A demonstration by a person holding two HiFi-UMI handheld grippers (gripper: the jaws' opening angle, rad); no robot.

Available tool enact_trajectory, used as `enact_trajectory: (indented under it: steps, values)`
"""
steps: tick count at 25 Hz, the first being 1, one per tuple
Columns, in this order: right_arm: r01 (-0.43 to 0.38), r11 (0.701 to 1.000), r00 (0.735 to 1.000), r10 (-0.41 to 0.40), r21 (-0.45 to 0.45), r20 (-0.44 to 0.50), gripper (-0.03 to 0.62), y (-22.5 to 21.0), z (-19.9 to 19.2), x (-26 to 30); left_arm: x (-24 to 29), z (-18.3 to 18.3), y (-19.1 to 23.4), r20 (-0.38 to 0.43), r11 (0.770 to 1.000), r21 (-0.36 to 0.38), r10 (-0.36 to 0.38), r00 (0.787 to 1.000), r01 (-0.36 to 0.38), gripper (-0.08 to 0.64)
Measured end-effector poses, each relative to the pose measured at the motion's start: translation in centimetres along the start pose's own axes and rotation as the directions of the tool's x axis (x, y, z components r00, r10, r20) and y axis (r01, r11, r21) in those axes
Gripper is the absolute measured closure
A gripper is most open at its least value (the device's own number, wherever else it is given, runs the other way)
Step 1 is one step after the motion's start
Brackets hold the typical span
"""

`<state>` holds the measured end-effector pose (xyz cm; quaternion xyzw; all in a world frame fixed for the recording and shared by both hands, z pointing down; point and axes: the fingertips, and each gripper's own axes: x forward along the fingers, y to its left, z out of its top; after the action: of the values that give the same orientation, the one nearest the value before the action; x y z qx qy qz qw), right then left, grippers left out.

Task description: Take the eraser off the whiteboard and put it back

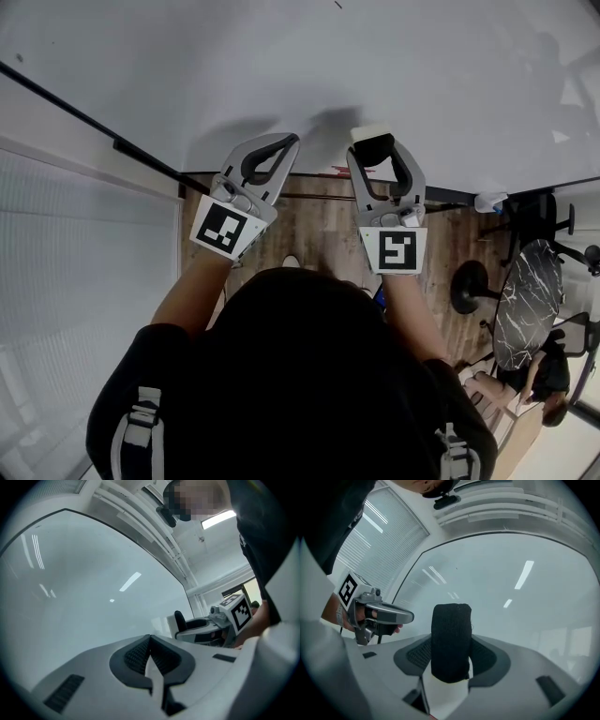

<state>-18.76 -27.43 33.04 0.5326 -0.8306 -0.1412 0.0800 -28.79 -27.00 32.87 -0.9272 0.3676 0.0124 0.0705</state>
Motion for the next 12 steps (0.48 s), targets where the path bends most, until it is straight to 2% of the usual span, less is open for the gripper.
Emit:
enact_trajectory:
  steps: [5,12]
  values:
    - [0.082,0.996,0.996,-0.083,-0.028,-0.035,0.367,-1.5,-0.2,1.3,1.2,0.7,0.8,0.015,1.000,0.011,-0.006,1.000,0.006,0.555]
    - [0.151,0.985,0.986,-0.156,-0.082,-0.054,0.365,-2.3,-0.5,1.6,2.1,1.0,0.7,0.037,1.000,0.011,-0.019,0.999,0.018,0.555]
